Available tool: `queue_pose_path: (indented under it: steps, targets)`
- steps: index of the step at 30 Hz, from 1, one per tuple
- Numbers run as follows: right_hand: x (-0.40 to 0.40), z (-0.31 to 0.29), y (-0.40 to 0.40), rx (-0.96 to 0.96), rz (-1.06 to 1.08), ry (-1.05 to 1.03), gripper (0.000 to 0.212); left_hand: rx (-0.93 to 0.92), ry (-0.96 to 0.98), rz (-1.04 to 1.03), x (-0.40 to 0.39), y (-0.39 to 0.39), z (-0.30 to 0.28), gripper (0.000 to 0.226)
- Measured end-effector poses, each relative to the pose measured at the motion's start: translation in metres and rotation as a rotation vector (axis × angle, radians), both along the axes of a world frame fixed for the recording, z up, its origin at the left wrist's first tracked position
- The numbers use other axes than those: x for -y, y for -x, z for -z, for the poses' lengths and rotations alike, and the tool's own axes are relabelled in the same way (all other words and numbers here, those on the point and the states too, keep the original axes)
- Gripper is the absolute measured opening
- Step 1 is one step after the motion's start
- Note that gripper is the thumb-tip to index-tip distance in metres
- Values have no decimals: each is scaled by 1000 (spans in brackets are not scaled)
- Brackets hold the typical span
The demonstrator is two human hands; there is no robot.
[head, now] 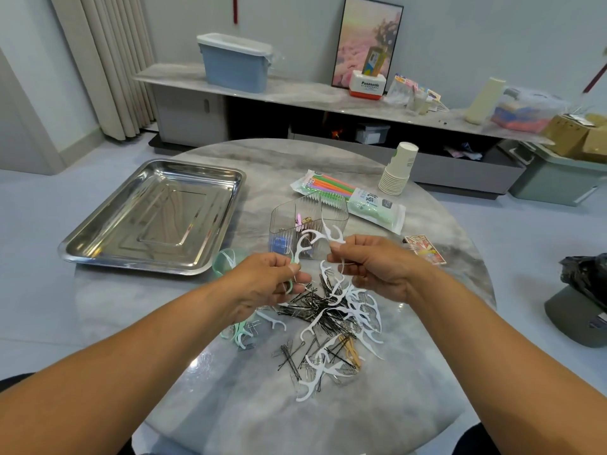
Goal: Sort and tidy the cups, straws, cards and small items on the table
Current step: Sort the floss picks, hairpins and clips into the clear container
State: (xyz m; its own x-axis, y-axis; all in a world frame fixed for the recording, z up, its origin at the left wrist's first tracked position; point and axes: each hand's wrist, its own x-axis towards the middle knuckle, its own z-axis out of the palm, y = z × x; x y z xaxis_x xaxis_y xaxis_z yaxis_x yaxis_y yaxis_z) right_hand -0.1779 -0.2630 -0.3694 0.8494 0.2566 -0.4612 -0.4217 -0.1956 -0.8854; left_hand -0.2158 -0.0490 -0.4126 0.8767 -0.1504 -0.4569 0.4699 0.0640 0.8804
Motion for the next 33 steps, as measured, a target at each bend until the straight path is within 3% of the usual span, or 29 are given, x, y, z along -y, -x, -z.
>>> queue_pose_path:
  steps: [7,16,23,25,29,33]
  targets:
    - [-30,23,26,-99,194,-214,11,-54,192,-61,11,11,-2,12]
    - [-44,34,38,95,140,-135,18,4,142,-50,16,21,-6,20]
    - [-31,20,25,193,186,-88,21,-66,206,-89,10,15,-12,19]
    - [-21,13,19,352,97,29,17,-133,241,-115,4,9,-16,21]
    - [-5,10,13,927,-305,559,8,-216,312,-97,-16,0,-24,40]
    - [-5,12,16,1446,-494,745,13,-261,282,60,-22,1,-24,74]
